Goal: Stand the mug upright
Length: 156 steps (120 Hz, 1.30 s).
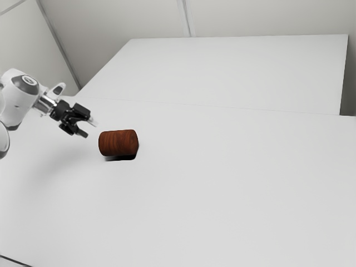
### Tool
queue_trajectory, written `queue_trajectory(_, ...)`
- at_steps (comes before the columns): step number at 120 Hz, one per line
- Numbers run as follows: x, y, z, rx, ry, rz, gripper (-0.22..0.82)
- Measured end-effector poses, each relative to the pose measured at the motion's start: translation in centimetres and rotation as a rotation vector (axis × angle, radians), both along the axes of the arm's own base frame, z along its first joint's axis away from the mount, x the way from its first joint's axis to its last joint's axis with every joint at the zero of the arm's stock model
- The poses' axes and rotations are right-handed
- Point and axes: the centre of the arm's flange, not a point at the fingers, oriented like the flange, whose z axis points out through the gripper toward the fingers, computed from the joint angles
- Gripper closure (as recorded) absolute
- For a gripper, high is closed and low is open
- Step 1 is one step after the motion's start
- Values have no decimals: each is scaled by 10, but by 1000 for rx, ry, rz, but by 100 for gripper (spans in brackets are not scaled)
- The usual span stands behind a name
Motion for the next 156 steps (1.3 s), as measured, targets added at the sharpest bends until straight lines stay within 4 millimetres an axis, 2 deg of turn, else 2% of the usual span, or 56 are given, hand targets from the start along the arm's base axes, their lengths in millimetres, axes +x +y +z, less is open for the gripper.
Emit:
queue_trajectory(26, -5, -4, -31, -94, -74, 14, 3)
queue_trajectory(45, -7, -7, -47, -164, -146, 37, 3)
queue_trajectory(71, -6, -12, -55, -224, -240, 40, 4)
queue_trajectory(87, -10, -19, -71, -276, -279, 51, 4)
queue_trajectory(100, -9, -22, -72, -297, -323, 43, 5)
queue_trajectory(109, -8, -24, -72, -304, -351, 32, 14)
queue_trajectory(139, -6, -32, -69, -318, -417, -8, 55)
queue_trajectory(156, -3, -37, -63, -311, -449, -34, 67)
